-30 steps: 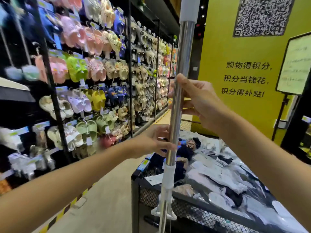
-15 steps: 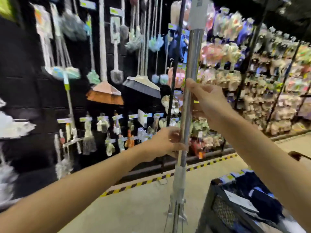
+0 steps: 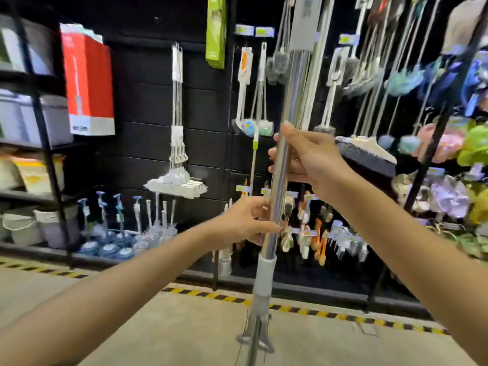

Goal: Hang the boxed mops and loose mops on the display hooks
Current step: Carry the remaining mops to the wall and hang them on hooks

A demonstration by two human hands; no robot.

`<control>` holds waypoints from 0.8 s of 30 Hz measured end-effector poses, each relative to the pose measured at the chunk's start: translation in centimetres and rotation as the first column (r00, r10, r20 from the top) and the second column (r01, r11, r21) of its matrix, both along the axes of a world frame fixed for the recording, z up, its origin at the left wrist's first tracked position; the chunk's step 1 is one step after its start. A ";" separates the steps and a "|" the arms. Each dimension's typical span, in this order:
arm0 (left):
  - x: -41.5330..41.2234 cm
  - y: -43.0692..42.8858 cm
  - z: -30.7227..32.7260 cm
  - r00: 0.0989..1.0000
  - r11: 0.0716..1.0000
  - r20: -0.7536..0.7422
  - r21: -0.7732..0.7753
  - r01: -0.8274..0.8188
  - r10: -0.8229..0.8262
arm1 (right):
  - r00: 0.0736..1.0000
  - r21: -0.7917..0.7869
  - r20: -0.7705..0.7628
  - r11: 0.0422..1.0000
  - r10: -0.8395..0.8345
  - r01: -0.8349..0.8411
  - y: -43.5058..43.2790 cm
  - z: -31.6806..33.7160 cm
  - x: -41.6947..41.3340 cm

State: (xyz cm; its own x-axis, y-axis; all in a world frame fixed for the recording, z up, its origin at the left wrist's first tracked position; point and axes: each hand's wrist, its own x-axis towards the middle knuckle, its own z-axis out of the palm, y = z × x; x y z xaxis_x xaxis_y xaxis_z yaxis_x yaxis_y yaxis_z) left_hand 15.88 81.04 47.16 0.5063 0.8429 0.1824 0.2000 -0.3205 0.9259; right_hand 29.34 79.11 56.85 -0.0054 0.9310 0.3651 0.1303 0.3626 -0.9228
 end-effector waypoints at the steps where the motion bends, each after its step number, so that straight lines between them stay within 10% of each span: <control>1: -2.6 0.4 0.0 1.000 1.000 -0.008 0.000 -0.028 0.028 | 1.000 0.003 0.002 1.000 0.025 -0.025 0.6 0.0 -2.5; 24: -40.7 16.4 1.7 0.938 0.937 -0.057 0.092 -0.336 0.341 | 0.975 0.053 -0.009 0.974 0.221 -0.221 19.2 1.3 -40.2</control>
State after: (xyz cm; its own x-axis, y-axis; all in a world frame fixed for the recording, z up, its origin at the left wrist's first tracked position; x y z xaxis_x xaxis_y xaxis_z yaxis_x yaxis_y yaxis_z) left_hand -24.82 97.39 48.83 0.2076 0.9507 0.2305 0.3739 -0.2949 0.8794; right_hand -10.88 98.33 58.13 -0.2032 0.8874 0.4138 0.0283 0.4277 -0.9035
